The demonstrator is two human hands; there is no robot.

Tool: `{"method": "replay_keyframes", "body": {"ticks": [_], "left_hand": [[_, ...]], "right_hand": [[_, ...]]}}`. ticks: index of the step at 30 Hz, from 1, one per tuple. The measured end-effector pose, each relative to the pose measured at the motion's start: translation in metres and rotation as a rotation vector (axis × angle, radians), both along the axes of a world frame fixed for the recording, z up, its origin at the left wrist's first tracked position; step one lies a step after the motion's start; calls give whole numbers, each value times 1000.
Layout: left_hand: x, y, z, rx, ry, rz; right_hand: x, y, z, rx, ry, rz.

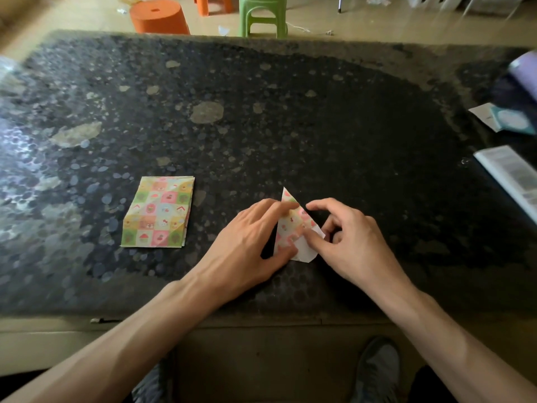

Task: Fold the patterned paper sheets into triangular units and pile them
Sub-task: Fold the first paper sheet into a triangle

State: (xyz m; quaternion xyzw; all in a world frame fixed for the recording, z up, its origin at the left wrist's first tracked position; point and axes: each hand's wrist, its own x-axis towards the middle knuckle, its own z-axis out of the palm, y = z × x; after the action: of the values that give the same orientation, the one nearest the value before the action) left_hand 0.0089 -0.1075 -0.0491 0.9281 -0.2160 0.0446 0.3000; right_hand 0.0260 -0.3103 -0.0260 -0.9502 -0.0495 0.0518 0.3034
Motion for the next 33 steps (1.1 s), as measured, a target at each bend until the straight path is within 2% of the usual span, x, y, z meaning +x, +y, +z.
{"method": "replay_keyframes", "body": {"ticks": [4, 10, 19, 21, 24, 28, 33], "left_hand": [[1, 3, 3, -66, 73, 4], [2, 2, 4, -118, 86, 14], [3, 1, 5, -176, 30, 99], [3, 3, 7, -137, 2, 135], [3, 7, 8, 29, -119, 202], [10, 17, 4, 238, -284, 101], [19, 28, 2, 241, -209, 35]], "right_hand": [[-3, 3, -2, -25, -65, 29], [1, -2, 3, 94, 147, -10], [-2, -4, 5, 99, 108, 51], [-2, -6, 5, 103, 116, 67], [0, -7, 7, 116, 128, 91], [1, -11, 10, 101, 135, 133], [2, -17, 16, 49, 134, 218]]}}
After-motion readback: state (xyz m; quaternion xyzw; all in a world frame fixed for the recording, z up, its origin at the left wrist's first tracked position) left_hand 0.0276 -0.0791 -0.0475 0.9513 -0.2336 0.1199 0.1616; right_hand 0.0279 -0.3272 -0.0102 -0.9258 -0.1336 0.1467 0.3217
